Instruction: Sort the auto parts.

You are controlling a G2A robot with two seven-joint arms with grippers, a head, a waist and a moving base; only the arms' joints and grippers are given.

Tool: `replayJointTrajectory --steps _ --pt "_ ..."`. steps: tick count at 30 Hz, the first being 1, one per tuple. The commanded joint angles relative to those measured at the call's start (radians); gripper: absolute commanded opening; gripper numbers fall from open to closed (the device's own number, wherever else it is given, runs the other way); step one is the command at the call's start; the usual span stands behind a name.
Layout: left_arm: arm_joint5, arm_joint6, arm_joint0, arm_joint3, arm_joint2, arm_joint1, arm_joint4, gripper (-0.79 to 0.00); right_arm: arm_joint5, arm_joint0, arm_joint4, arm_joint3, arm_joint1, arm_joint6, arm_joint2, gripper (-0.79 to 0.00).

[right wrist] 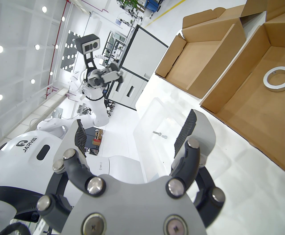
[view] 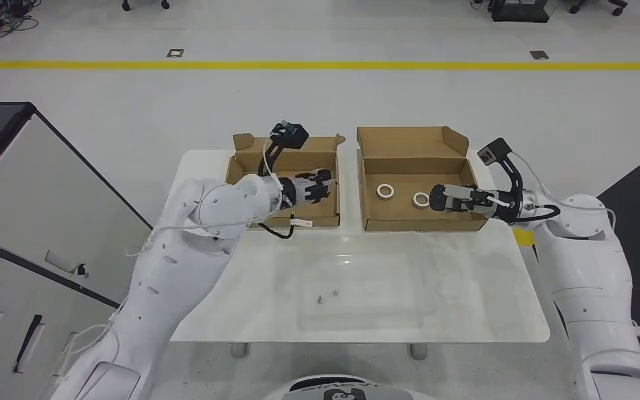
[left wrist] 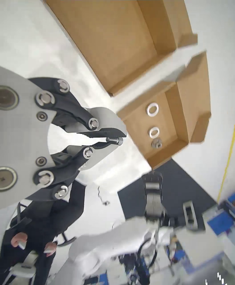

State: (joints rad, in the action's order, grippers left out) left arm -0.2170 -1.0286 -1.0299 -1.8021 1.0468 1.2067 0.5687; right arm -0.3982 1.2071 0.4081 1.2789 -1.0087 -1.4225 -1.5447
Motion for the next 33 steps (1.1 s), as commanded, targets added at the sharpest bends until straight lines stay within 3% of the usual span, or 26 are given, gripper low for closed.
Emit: replayJointTrajectory --steps 1,8,14,22,33 --pt "-0.050 -0.012 0.054 0.060 -0.044 0.009 0.047 -0.785 0.000 0.000 0.000 0.000 0.000 0.000 0.000 0.000" --pt "-0.133 -0.044 0.221 0.251 -0.175 0.049 0.124 -0.785 0.000 0.000 0.000 0.000 0.000 0.000 0.000 0.000" --pt "-0.203 -0.052 0.370 0.470 -0.292 0.107 0.128 -0.785 0.000 0.000 0.000 0.000 0.000 0.000 0.000 0.000" --pt "-0.190 -0.024 0.519 0.804 -0.426 0.214 0.019 -0.785 0.000 0.000 0.000 0.000 0.000 0.000 0.000 0.000" --pt "-0.144 0.019 0.622 1.221 -0.545 0.375 -0.082 -0.785 0.000 0.000 0.000 0.000 0.000 0.000 0.000 0.000"
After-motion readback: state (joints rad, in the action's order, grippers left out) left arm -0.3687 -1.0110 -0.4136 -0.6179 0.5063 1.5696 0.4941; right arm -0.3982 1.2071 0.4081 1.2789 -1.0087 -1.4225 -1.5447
